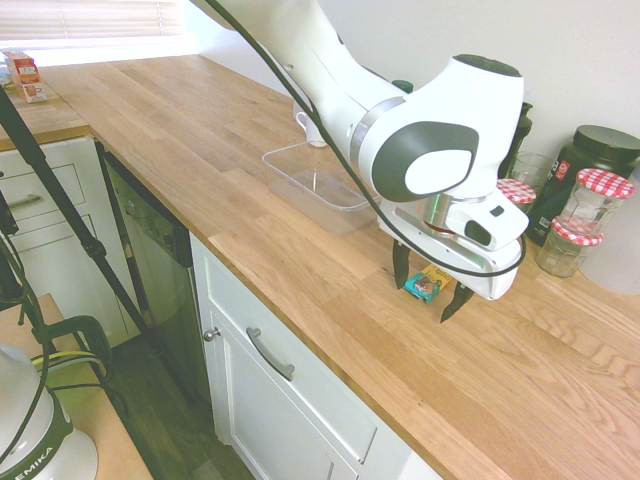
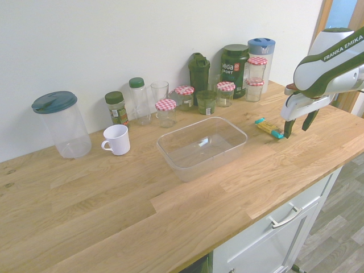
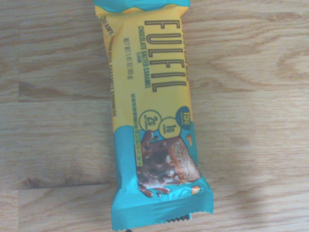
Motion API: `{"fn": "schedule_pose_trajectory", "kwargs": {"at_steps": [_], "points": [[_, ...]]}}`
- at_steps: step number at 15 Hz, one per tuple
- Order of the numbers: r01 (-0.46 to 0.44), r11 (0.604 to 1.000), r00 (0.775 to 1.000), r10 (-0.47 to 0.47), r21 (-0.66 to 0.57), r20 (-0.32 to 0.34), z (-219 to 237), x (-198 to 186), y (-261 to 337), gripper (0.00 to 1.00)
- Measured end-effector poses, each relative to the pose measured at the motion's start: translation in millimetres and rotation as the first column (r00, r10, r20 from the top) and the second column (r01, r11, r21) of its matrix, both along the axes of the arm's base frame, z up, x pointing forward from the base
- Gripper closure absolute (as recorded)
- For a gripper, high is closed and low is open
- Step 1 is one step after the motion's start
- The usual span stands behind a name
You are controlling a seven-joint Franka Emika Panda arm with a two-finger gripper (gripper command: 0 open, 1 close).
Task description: Put the protein bar into the container
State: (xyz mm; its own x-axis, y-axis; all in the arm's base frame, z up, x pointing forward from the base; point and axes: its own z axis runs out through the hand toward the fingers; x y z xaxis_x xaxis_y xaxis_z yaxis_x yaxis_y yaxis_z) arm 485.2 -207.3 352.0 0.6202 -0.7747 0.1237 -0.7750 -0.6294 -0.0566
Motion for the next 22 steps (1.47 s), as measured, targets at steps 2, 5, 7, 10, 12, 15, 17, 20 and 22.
{"fn": "schedule_pose_trajectory", "kwargs": {"at_steps": [2,5,7,10,12,15,17,20,22], "points": [[-0.006,1.0,1.0,0.006,-0.002,0.004,0,1,0,0.0],[-0.017,1.0,1.0,0.017,-0.005,0.013,2,4,5,0.0],[-0.024,1.0,0.999,0.024,-0.008,0.022,6,9,8,0.0],[-0.037,0.999,0.999,0.037,-0.012,0.031,10,15,13,0.0],[-0.052,0.999,0.998,0.052,-0.016,0.034,12,23,19,0.0],[-0.065,0.998,0.998,0.065,-0.016,0.023,4,32,25,0.0],[-0.068,0.998,0.997,0.069,-0.017,0.019,1,36,25,0.0],[-0.072,0.997,0.997,0.072,-0.018,0.018,-1,42,27,0.0],[-0.07,0.997,0.997,0.07,-0.018,0.014,-5,45,28,1.0]]}}
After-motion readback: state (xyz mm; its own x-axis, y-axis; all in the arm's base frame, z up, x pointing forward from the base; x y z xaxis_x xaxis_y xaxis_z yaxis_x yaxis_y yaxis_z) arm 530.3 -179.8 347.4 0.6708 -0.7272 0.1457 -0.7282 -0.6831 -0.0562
